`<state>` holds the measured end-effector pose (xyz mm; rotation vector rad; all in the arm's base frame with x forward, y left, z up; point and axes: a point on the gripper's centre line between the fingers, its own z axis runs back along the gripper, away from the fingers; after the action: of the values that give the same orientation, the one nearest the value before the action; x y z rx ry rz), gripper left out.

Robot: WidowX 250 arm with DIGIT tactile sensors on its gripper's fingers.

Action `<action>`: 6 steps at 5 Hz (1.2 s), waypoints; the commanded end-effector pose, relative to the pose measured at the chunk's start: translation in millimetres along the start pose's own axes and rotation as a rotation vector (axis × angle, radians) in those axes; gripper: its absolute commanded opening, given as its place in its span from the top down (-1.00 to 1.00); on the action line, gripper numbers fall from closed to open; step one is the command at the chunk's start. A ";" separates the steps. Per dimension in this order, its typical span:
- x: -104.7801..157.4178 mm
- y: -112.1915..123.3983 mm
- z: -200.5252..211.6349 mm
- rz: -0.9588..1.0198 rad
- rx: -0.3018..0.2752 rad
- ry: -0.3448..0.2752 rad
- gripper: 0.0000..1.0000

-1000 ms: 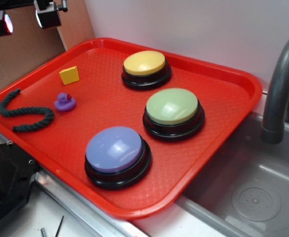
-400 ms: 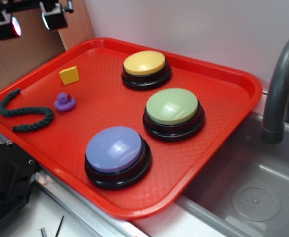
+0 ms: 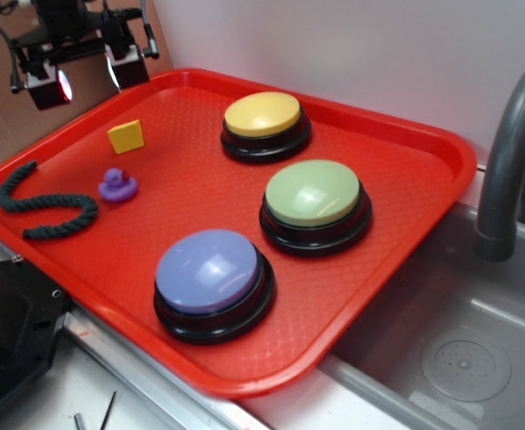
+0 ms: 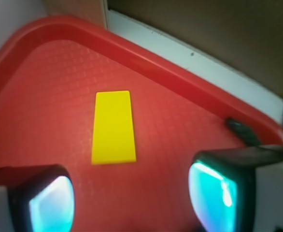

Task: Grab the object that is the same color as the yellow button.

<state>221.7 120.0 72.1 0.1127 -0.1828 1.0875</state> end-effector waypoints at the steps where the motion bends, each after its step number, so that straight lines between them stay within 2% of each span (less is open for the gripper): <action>1: 22.1 12.5 -38.6 0.034 -0.008 -0.036 -1.00; 3: 20.1 9.1 -55.3 0.016 -0.110 -0.038 -1.00; 4: 10.9 12.1 -57.5 0.027 -0.081 -0.013 1.00; 5: 8.8 15.7 -40.2 0.021 -0.055 -0.011 1.00; 6: 3.2 11.7 -0.7 -0.042 -0.050 -0.023 1.00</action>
<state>216.9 116.2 54.3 0.0867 -0.1690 1.0383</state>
